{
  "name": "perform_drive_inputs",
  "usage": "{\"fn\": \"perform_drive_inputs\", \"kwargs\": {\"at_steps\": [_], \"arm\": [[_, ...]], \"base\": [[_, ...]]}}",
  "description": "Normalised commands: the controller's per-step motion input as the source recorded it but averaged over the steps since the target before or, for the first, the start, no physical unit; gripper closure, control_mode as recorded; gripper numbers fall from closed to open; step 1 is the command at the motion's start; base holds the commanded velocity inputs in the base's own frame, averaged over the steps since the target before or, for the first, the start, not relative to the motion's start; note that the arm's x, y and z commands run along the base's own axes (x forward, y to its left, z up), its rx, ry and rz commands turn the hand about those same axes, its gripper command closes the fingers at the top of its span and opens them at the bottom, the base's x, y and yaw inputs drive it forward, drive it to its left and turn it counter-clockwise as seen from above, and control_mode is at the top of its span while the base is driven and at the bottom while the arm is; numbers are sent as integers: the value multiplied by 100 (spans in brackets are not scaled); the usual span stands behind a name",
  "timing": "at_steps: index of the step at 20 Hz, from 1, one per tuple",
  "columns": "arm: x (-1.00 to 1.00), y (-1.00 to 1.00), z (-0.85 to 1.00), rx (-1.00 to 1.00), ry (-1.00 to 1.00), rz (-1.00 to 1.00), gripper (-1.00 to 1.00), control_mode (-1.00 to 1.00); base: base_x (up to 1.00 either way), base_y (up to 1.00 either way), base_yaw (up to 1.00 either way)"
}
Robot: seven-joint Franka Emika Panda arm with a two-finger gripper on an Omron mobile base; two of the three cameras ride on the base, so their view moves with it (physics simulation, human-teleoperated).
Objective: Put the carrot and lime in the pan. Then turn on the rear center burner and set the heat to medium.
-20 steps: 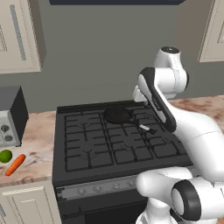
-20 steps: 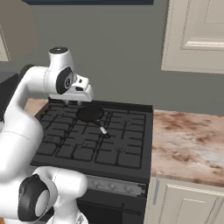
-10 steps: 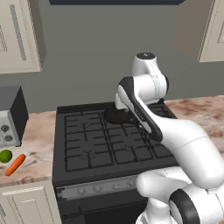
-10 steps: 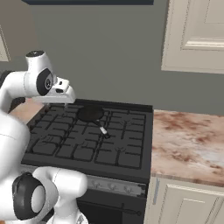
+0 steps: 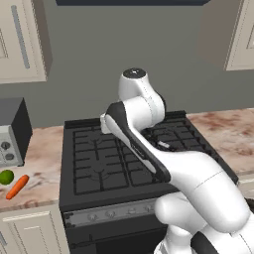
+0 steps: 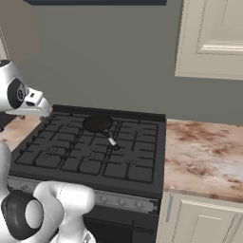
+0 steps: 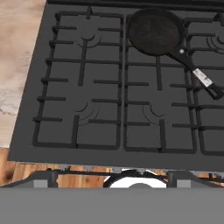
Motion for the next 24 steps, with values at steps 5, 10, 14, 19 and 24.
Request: {"fn": "perform_drive_inputs", "kwargs": {"at_steps": [5,10,14,19,24], "arm": [[-58,10,22,22,0,1,-100,-100],[-43,0,7,14,1,-9,-100,-100],[-28,4,2,1,20,-9,-100,-100],[0,0,0,-11,9,-9,-100,-100],[0,0,0,-25,8,-17,-100,-100]], "base": [[0,0,0],[0,0,0],[0,0,0],[0,0,0],[0,0,0]]}}
